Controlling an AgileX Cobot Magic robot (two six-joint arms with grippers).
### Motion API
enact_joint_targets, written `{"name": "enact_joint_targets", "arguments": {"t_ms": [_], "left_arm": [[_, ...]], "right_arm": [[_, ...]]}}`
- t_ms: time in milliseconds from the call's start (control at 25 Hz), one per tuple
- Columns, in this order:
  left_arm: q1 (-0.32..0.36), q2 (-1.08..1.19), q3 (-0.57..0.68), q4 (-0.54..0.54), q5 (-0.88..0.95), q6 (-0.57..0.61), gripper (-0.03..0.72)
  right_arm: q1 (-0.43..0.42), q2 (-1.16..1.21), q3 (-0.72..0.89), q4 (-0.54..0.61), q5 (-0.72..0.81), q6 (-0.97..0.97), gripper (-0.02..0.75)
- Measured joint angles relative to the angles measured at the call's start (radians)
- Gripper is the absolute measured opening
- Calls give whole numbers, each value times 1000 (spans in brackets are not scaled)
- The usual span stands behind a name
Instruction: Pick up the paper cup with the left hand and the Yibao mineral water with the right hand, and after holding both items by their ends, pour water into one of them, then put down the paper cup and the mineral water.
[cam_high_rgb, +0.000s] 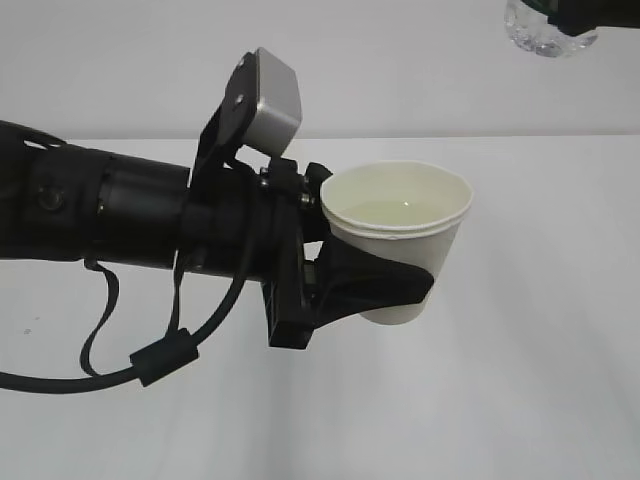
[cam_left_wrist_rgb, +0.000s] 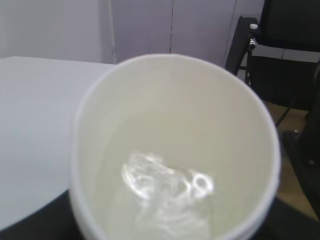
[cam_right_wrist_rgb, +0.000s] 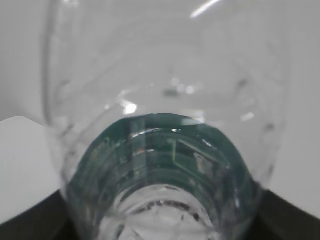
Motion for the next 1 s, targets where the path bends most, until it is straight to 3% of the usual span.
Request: {"name": "enact_joint_targets", "arguments": {"t_ms": [640, 1000], "left_arm": [[2, 0, 0, -182, 31, 168, 445], [64, 0, 0, -227, 34, 178, 445]], "right_arm": [[0, 0, 0, 0, 4, 0, 473], [0, 0, 0, 0, 6, 0, 473]]}}
